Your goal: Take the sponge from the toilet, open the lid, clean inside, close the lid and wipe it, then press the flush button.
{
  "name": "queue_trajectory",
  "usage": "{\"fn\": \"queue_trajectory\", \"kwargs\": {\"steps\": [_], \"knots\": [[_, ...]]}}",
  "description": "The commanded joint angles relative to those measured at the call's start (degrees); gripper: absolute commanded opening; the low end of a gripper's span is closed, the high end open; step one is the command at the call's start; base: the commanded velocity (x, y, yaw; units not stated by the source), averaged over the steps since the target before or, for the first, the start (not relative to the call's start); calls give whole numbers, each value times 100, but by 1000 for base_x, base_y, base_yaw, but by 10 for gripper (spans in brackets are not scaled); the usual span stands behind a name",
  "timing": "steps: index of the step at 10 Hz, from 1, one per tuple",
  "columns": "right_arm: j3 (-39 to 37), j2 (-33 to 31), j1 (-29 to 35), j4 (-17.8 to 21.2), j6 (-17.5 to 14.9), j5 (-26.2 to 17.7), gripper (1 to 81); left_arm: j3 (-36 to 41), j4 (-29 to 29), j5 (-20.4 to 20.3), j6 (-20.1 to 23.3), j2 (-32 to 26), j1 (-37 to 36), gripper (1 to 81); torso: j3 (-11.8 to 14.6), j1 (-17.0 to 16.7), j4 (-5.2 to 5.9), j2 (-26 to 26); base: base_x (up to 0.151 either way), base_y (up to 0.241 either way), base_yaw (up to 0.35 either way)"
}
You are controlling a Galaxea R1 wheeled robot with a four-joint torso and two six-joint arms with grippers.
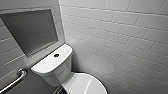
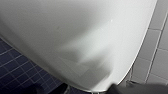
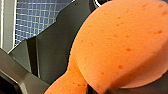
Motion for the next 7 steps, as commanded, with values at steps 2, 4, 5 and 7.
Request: {"fn": "queue_trajectory", "kwargs": {"steps": [2, 4, 5, 7], "knots": [[7, -103, 13, -96, 11, -233, 10, 452, -197, -162, 106, -57, -1153, 811, 0, 0, 0, 0, 0, 0, 0], [7, -95, 12, -96, 12, -233, 10, 443, -267, -171, 106, -83, -1179, 811, 0, 0, 0, 0, 0, 0, 0], [7, -95, -4, -88, 12, -233, 10, 478, -302, -215, 106, -109, -1205, 811, 0, 0, 0, 0, 0, 0, 0], [-11, -95, -5, -87, 12, -225, 10, 863, -329, -311, 106, -320, -1214, 811, -2, 0, 0, 0, 0, 0, 0]]}}
